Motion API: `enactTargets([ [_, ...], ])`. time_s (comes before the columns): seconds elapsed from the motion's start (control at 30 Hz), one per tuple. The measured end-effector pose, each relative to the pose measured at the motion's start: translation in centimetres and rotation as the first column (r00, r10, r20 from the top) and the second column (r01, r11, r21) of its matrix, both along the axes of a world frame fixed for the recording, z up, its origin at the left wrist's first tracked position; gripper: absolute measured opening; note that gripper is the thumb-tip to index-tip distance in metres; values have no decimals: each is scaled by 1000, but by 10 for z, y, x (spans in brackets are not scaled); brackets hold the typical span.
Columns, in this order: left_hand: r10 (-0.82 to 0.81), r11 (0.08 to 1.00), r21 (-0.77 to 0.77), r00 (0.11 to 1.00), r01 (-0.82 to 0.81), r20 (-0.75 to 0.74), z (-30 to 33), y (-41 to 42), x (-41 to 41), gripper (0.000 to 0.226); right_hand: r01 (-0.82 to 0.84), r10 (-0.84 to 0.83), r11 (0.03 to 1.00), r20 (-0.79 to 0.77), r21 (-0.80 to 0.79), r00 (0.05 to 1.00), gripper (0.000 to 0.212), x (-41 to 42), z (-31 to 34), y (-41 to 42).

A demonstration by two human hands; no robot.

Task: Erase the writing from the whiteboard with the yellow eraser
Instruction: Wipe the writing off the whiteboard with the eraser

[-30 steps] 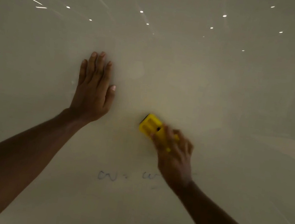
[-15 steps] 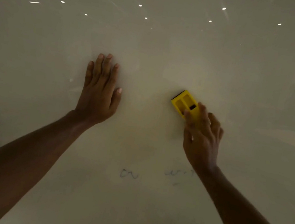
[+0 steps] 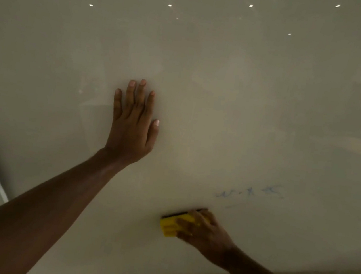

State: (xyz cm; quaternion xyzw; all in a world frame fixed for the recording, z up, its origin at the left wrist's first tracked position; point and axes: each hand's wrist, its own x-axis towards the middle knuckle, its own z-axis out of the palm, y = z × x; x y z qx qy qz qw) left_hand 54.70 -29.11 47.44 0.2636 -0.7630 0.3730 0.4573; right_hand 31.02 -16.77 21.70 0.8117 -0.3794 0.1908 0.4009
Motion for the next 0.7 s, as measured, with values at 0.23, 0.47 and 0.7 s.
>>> enactTargets([
  [0.23,-4,1000,-4,1000,4,-26,-6,-3,-5,62,341,-88,896,640,-284,763,54,-47,139,1],
  [0.47,18,1000,22,998,-17,-66,-4,3,-17,63,246,-156,961,486,-127,860,65,-30,57,7],
  [0.7,-6,1000,-14,999,6,-44,1,9,-43,62,227,-202,972,277,-61,939,61,-104,12,40],
])
